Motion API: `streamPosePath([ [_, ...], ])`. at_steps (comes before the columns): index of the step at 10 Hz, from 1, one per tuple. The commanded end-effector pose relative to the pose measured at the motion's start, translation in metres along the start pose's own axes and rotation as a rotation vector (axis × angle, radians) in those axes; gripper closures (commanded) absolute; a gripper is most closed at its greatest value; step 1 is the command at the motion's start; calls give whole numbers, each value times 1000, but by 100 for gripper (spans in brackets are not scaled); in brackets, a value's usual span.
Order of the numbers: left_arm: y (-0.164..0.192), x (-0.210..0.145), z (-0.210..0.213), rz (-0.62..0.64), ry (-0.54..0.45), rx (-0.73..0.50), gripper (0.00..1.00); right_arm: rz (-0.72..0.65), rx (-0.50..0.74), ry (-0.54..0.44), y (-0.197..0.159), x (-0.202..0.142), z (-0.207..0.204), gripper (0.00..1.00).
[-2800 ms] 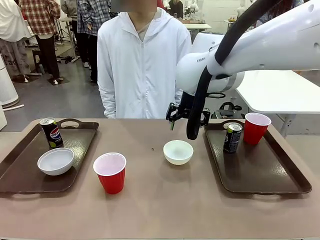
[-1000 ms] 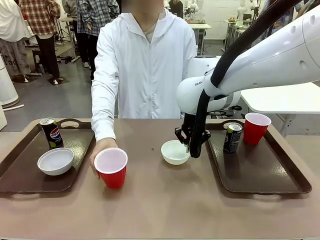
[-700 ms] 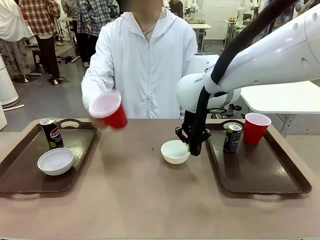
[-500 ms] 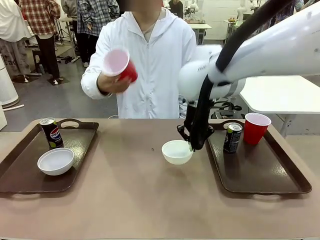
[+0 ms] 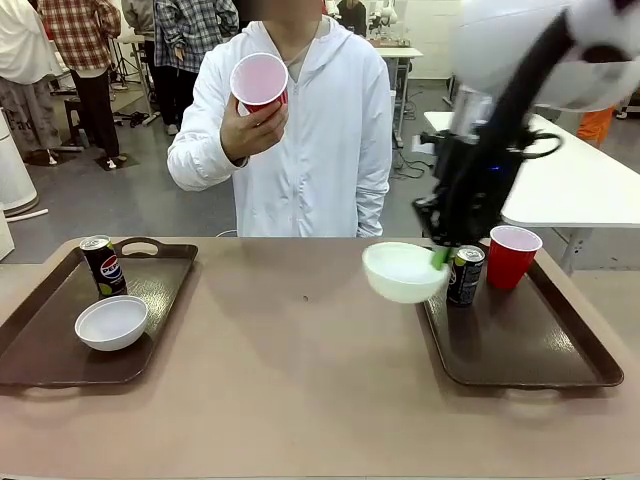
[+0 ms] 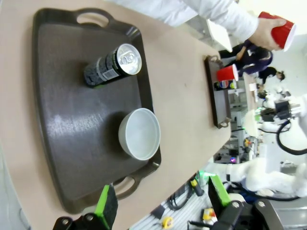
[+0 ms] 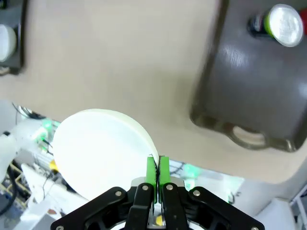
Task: Prepare tableware on both trays.
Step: Pick up a Picnic Bowl from the table and place it on a Handle tray.
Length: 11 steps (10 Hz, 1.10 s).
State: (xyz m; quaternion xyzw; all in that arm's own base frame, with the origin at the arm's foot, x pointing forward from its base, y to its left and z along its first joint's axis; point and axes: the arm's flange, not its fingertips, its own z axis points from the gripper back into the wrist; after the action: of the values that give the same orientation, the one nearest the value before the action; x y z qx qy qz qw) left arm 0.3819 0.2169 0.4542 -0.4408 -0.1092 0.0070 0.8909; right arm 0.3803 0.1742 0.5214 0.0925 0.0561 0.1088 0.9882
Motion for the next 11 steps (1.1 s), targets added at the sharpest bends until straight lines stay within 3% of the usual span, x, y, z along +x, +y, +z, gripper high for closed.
streamPosePath([
  [1,-3,0,2,12,-8,-8,0,62,-15,8,-50,-18,-1,100],
  [4,-3,0,2,12,-8,-8,0,37,77,-20,-129,-28,10,100],
  [6,-3,0,2,12,-8,-8,0,-31,71,-56,-135,-19,9,100],
  [7,-3,0,2,12,-8,-8,0,18,73,-14,-137,-31,14,100],
  [11,-3,0,2,12,-8,-8,0,9,72,-22,-141,-29,13,97],
])
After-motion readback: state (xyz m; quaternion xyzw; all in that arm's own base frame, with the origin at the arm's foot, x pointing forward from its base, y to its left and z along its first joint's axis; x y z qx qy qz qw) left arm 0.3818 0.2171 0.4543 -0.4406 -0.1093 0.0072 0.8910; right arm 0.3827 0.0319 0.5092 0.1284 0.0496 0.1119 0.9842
